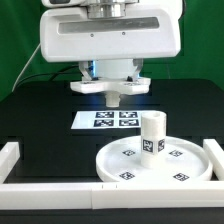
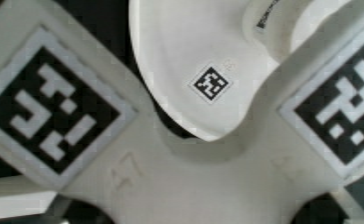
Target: Assemble round table
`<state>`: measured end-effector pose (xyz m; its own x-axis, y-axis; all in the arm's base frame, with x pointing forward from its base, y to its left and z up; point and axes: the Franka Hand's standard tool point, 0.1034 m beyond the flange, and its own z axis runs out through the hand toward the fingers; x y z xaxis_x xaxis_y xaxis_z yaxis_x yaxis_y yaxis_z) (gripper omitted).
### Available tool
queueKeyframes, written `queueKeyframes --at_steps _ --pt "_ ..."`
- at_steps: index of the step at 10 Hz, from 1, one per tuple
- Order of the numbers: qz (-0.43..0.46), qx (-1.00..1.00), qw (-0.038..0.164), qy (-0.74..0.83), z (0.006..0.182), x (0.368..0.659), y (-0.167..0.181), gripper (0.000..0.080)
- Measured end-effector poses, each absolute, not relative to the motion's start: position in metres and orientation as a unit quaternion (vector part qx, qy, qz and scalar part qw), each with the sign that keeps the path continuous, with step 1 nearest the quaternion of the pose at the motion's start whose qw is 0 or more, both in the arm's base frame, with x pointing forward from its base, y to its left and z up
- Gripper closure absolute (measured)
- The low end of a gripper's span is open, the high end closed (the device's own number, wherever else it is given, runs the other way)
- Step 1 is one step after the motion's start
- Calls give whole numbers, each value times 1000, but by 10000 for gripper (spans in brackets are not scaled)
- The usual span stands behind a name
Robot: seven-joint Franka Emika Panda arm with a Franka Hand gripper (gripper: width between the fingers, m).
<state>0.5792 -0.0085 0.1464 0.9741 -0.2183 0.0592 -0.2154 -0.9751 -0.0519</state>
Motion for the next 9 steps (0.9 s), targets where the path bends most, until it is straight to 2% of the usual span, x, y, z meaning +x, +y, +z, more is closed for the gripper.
queueKeyframes --at_steps 2,3,9 --pt "2 -990 27 138 139 563 31 351" --pt "13 -989 26 146 136 560 39 351" --pt "15 -990 23 139 122 559 41 351"
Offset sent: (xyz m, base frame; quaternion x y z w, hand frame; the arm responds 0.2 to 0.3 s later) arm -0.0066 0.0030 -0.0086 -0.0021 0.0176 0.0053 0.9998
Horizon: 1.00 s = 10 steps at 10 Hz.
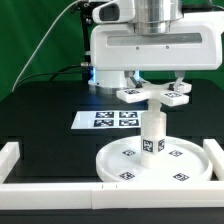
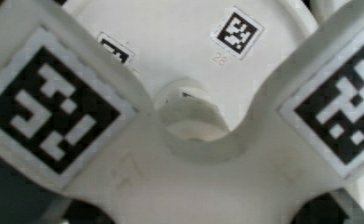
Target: Assemble round table
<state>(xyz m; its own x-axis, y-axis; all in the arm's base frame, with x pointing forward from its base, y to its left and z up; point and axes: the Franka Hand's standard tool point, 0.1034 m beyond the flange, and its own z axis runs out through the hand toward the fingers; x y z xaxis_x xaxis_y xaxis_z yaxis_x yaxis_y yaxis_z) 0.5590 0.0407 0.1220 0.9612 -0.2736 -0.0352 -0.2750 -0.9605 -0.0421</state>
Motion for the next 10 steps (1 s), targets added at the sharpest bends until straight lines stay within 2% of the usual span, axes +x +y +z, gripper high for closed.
queueKeyframes --at_steps 5,10 --pt "15 -990 18 138 102 561 40 351" --pt "3 -990 18 141 102 565 38 351"
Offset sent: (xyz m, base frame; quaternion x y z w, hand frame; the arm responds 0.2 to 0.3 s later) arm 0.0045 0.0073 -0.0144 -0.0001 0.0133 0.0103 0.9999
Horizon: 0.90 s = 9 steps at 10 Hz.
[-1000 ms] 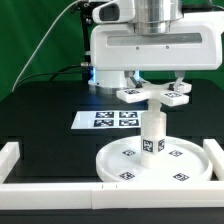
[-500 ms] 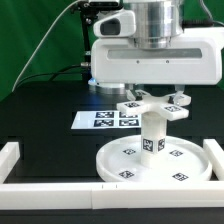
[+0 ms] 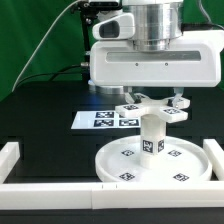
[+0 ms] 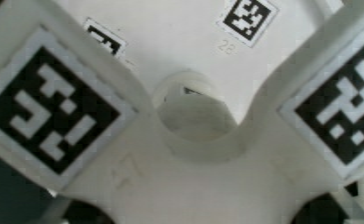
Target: Assemble round table
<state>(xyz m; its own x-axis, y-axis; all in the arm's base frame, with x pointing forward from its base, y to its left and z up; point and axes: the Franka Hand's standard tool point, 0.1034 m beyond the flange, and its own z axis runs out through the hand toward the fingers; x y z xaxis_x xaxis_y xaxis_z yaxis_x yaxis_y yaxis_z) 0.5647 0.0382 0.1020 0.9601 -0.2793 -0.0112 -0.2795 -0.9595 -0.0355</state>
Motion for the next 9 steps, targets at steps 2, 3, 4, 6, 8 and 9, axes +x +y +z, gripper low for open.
queueKeyframes --at_steps 2,3,4,6,8,9 --pt "3 -989 18 144 102 565 38 351" --pt "4 -982 25 189 102 565 35 351" --pt "5 -967 25 252 101 564 35 351" --pt "6 -902 42 429 101 565 39 351" --pt "6 -860 52 507 101 565 39 351" --pt "9 -842 53 537 101 565 39 351"
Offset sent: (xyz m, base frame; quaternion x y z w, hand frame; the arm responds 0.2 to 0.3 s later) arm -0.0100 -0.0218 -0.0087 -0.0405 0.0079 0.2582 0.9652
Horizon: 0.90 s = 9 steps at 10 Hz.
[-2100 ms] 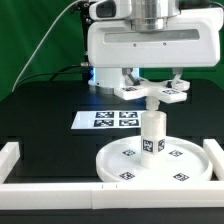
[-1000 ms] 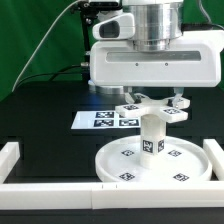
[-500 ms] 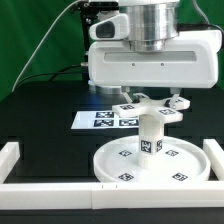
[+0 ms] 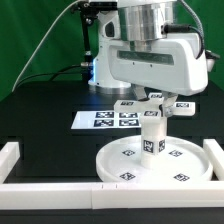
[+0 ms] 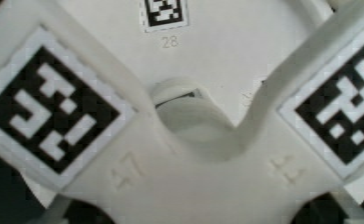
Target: Assemble round table
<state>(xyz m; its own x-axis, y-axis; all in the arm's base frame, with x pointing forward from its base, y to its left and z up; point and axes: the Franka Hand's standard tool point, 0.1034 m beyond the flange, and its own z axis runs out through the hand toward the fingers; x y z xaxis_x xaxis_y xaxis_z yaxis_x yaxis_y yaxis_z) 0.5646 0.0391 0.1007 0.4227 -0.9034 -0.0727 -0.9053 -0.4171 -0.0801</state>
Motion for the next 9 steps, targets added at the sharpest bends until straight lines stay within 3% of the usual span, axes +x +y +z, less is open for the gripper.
queueKeyframes --at_steps 6,7,9 --pt "22 -759 65 648 100 565 38 351" --pt "21 -767 65 638 100 565 38 240" --pt "25 -800 64 597 103 565 36 158"
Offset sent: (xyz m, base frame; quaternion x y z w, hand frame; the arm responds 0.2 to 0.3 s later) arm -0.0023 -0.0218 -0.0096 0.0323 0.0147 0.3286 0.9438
